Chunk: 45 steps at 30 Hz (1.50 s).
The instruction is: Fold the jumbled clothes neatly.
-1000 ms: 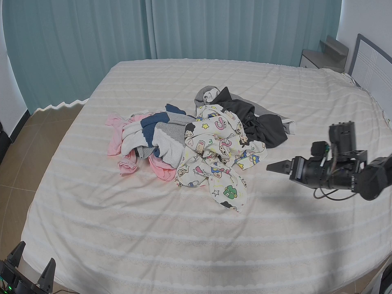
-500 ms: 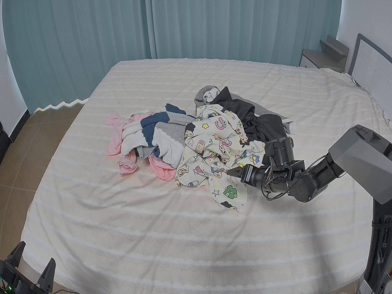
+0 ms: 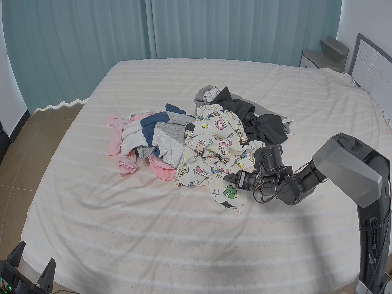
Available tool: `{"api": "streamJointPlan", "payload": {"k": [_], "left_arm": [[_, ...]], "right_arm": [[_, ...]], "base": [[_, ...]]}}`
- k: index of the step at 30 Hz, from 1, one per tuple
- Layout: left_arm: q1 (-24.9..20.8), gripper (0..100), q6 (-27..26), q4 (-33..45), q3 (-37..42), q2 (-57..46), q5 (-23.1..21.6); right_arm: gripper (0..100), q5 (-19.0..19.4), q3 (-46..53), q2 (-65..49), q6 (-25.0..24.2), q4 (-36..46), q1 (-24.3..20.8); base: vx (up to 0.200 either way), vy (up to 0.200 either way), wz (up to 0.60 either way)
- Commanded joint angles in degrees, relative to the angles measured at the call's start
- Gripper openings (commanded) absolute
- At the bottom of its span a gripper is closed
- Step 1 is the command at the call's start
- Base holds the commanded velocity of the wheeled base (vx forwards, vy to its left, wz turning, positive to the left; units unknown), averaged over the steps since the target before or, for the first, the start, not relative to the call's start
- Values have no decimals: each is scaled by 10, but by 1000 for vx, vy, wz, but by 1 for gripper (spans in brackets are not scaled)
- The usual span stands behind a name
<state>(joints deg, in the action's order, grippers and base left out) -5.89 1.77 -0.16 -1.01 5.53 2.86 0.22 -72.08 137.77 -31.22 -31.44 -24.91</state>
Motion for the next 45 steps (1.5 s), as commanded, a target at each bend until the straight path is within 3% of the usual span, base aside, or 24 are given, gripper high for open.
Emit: {"api": "streamJointPlan", "payload": {"k": [1, 6, 14, 18, 21, 22, 24, 26, 34, 45], "left_arm": [[0, 100, 2, 0, 10, 1, 0], [1, 100, 2, 0, 10, 1, 0], [0, 100, 2, 0, 10, 1, 0], [0, 100, 2, 0, 10, 1, 0], [1, 100, 2, 0, 10, 1, 0], [1, 100, 2, 0, 10, 1, 0], [1, 100, 2, 0, 10, 1, 0], [0, 100, 2, 0, 10, 1, 0], [0, 100, 2, 0, 10, 1, 0], [0, 100, 2, 0, 10, 1, 0]], "right_arm": [[100, 0, -24, 37, 7, -1, -2], [100, -1, -40, 38, 5, -6, 2], [100, -39, -125, 33, -8, -10, 77], [100, -41, -135, 33, 3, -24, 92], [100, -35, -158, 37, 41, -21, 103], [100, -32, -166, 48, 81, -25, 107], [100, -31, -170, 54, 100, -27, 109], [100, -29, -205, 84, 152, -32, 112], [100, -29, -336, 153, 167, 0, 113], [100, -2, -406, 209, 168, 17, 111]], "base": [[0, 0, 0], [0, 0, 0], [0, 0, 0], [0, 0, 0], [0, 0, 0], [0, 0, 0], [0, 0, 0], [0, 0, 0], [0, 0, 0], [0, 0, 0]]}}
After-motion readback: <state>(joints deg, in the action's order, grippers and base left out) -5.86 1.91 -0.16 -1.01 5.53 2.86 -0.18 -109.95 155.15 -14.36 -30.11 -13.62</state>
